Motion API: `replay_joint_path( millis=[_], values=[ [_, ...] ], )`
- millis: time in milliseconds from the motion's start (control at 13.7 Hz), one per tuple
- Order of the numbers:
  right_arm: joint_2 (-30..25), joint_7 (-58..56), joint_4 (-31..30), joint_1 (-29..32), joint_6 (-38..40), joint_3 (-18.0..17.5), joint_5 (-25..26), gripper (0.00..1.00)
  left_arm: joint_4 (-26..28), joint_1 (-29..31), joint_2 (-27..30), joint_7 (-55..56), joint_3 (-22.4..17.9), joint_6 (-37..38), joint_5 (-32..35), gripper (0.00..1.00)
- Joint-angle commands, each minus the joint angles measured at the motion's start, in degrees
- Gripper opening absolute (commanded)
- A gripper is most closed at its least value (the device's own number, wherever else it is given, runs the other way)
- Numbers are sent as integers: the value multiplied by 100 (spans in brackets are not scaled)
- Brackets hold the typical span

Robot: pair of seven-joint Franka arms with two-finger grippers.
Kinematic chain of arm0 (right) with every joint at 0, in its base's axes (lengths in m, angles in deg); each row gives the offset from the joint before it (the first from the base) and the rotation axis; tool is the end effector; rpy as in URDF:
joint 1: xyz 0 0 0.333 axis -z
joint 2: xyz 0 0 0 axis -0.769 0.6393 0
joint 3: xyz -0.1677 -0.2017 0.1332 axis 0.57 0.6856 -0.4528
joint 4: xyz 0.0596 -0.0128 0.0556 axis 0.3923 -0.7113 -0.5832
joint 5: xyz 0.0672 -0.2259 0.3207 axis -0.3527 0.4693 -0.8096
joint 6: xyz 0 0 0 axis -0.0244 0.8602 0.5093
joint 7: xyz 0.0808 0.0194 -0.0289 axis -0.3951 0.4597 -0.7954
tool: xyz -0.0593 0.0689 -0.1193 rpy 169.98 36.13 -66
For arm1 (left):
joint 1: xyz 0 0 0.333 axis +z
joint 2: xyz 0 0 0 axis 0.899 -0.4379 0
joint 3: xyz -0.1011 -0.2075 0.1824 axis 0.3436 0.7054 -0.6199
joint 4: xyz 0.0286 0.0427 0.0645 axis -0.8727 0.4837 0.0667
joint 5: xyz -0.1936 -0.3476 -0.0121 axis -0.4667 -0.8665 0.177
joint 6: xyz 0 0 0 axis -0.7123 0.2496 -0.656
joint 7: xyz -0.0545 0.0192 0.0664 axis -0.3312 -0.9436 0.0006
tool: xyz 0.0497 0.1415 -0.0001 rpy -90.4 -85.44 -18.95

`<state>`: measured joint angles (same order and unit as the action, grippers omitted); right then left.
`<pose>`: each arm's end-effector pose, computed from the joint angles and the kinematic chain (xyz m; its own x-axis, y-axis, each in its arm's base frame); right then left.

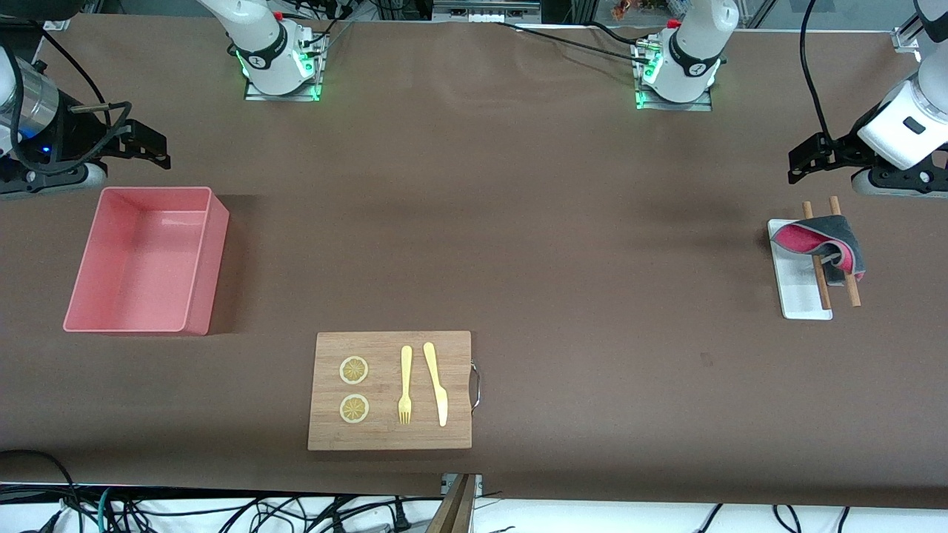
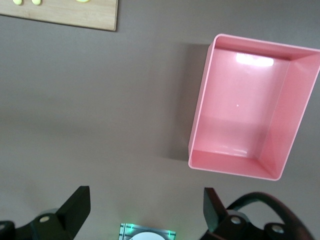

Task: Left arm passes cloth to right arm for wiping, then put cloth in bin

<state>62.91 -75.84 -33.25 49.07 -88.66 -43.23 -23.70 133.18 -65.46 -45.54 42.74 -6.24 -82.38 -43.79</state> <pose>0.5412 0.0348 0.5225 0.9788 0.1535 -0.1359 0.1523 -0.9881 -0.0195 0.5282 0.0044 0.5018 0.9972 -0.0540 -0.0527 -0.0555 -0.9981 -0.0274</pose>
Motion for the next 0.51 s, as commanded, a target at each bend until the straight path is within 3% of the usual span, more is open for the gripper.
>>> replay_joint_path(
  millis=[0, 439],
  values=[
    [51, -62, 127, 49, 341, -35, -100, 99, -49, 38, -26, -44, 14, 45, 39, 100],
    [78, -44, 136, 49, 413, -26, -91, 100, -163, 231, -70, -61, -74, 342, 13, 100]
  ],
)
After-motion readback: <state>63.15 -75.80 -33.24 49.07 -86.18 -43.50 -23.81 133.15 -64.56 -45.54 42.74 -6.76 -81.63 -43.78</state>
